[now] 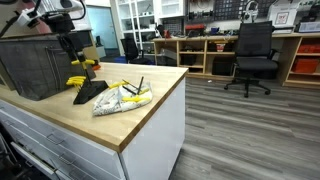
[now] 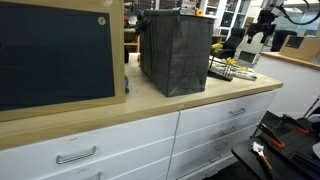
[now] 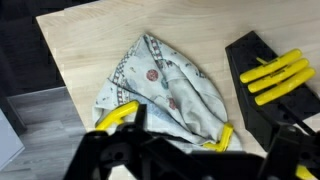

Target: Remove one black object from the stand, then turn the stand to the right

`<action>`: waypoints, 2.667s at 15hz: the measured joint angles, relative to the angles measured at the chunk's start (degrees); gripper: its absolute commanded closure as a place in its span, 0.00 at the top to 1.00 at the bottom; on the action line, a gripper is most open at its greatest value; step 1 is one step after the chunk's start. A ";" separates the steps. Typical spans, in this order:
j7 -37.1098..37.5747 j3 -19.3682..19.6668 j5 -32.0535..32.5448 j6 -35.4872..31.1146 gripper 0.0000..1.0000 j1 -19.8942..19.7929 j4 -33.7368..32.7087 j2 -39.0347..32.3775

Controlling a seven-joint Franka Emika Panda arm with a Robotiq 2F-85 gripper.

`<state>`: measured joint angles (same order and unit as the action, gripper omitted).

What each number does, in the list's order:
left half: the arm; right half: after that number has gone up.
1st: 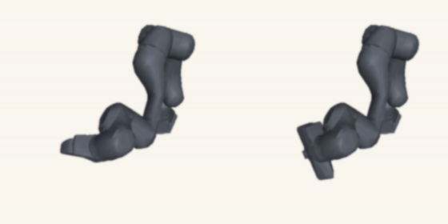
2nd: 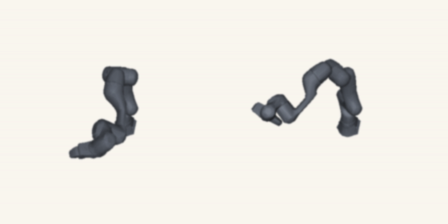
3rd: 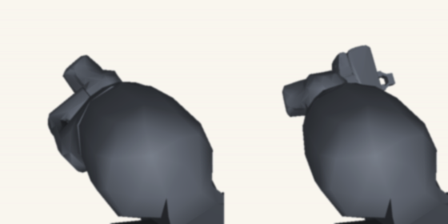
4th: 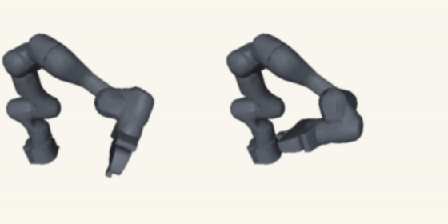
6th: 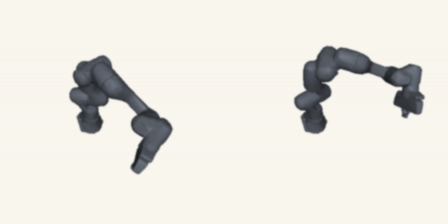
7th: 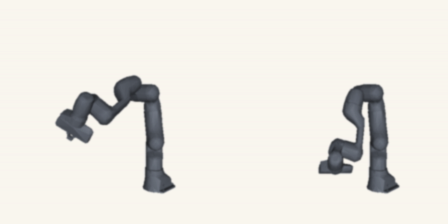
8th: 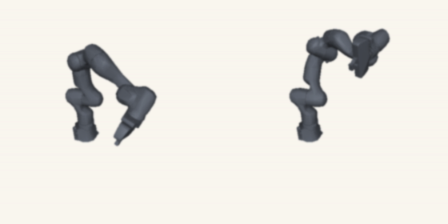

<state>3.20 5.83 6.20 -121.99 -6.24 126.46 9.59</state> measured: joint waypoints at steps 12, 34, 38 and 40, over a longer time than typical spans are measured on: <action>26.02 -3.61 -5.53 1.81 1.00 2.32 -11.08 -9.08; 45.56 -4.60 -5.07 4.77 1.00 7.48 -21.85 -17.54; 46.72 -4.47 -5.32 1.90 1.00 7.50 -21.82 -20.03; 46.72 -4.56 -5.61 0.97 1.00 7.59 -21.83 -21.56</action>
<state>49.92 1.27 0.59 -121.01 1.36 104.62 -11.97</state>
